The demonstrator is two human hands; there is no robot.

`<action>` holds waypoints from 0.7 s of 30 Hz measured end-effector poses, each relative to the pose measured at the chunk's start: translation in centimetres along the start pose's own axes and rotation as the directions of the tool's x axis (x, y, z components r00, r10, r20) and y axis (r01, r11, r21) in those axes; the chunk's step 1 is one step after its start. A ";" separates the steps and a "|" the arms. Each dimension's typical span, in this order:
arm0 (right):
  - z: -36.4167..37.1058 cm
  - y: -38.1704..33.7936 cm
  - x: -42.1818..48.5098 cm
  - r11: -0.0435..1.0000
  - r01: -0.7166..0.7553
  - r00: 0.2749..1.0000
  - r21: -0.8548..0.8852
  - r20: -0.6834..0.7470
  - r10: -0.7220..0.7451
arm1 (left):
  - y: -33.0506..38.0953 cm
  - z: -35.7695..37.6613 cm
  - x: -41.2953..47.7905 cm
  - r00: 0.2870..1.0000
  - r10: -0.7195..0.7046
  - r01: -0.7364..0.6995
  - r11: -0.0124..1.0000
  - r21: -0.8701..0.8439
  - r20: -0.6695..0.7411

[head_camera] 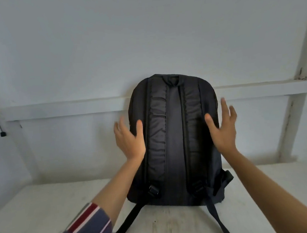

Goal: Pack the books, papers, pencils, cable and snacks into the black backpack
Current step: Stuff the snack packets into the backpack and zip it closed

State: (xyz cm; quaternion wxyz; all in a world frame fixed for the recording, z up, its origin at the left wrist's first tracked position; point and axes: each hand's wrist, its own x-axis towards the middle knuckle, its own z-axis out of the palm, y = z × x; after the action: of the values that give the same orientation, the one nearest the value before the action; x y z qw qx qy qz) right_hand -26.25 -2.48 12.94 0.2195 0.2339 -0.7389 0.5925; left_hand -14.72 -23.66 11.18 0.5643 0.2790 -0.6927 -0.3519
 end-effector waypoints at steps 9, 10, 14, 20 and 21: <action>-3.2 9.5 -11.4 0.985 -0.021 0.838 -0.171 0.534 0.111 | -9.0 -5.6 -9.2 0.771 0.034 -0.239 0.941 0.240 0.635; -3.0 9.8 -11.8 0.976 0.021 0.822 -0.217 0.560 0.106 | -9.0 -5.7 -9.0 0.744 0.024 -0.252 0.936 0.247 0.668; -1.6 10.9 -12.5 0.926 0.143 0.847 -0.349 0.527 0.068 | -9.0 -4.9 -9.0 0.747 0.044 -0.326 0.894 0.308 0.664; -0.4 11.6 -11.5 0.908 0.200 0.870 -0.367 0.493 0.008 | -9.4 -3.1 -8.7 0.799 0.073 -0.375 0.836 0.401 0.596; -0.3 11.7 -11.3 0.904 0.205 0.873 -0.376 0.488 0.005 | -9.6 -2.8 -8.7 0.803 0.073 -0.377 0.830 0.410 0.591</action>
State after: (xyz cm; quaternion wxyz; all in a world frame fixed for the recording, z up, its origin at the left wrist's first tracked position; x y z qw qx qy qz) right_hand -24.30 0.94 -2.86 0.1064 0.3594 -0.8654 0.3326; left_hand -10.28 -23.06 -1.29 0.2849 0.2163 -0.9219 -0.1490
